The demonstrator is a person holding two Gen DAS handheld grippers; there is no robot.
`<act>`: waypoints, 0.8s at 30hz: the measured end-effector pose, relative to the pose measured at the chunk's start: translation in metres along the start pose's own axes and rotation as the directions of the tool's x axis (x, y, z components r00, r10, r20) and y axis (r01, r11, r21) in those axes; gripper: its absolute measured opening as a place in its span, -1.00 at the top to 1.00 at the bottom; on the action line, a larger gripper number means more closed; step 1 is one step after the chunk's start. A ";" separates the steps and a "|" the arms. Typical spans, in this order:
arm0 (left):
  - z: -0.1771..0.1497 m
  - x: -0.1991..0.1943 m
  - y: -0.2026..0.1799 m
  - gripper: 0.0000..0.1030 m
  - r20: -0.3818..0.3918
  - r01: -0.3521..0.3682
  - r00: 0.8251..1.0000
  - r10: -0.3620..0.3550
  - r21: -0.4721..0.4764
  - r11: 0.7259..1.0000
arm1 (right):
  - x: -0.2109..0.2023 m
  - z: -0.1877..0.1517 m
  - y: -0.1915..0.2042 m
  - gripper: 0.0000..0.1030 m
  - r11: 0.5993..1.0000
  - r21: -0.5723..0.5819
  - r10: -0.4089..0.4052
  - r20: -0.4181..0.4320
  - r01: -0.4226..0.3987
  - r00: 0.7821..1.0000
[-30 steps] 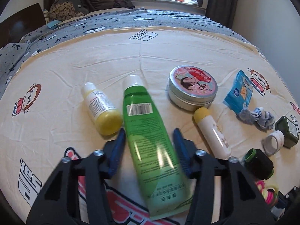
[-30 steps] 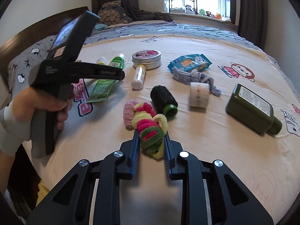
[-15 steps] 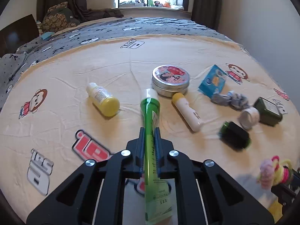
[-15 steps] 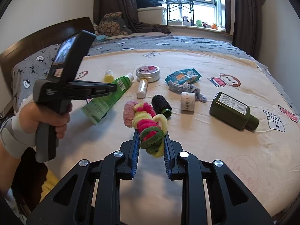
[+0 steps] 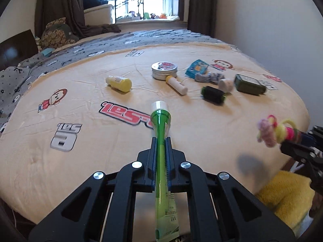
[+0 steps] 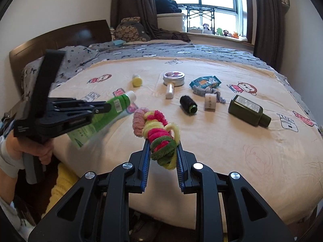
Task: Collect trash
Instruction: 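Carry the tube and hair ties down into the bin and open both tools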
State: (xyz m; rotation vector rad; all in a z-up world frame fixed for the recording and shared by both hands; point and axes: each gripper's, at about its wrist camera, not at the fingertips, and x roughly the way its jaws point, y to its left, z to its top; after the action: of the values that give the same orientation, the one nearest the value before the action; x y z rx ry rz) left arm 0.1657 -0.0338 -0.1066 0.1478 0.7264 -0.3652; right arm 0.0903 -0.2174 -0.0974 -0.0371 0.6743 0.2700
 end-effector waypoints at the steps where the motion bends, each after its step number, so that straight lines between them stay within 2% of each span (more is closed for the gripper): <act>1: -0.007 -0.010 -0.003 0.88 0.010 0.006 1.000 -0.006 0.009 1.000 | -0.004 -0.005 0.003 0.53 1.000 -0.003 0.001 -0.005 -0.001 1.000; 7: -0.061 -0.065 -0.025 0.88 0.034 0.048 0.998 -0.050 0.072 0.996 | -0.029 -0.040 0.011 0.53 1.000 0.030 0.004 -0.026 -0.003 1.000; 12: -0.099 -0.084 -0.038 0.88 -0.012 0.099 0.995 -0.099 0.074 0.992 | -0.025 -0.072 0.014 0.53 0.997 0.071 0.007 -0.119 0.002 0.993; 17: -0.132 -0.078 -0.046 0.88 -0.103 0.144 0.985 -0.139 0.049 0.988 | -0.007 -0.102 0.018 0.53 0.993 0.118 0.038 -0.229 -0.010 0.973; 24: -0.172 -0.038 -0.050 0.88 -0.263 0.184 0.949 -0.175 0.007 0.983 | 0.020 -0.126 0.037 0.53 0.994 0.106 0.063 -0.337 -0.029 0.939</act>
State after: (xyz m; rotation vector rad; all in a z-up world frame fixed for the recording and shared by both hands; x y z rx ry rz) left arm 0.0141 -0.0252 -0.2091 0.1621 0.9996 -0.5381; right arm 0.0189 -0.1927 -0.2065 0.0288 1.0342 0.2774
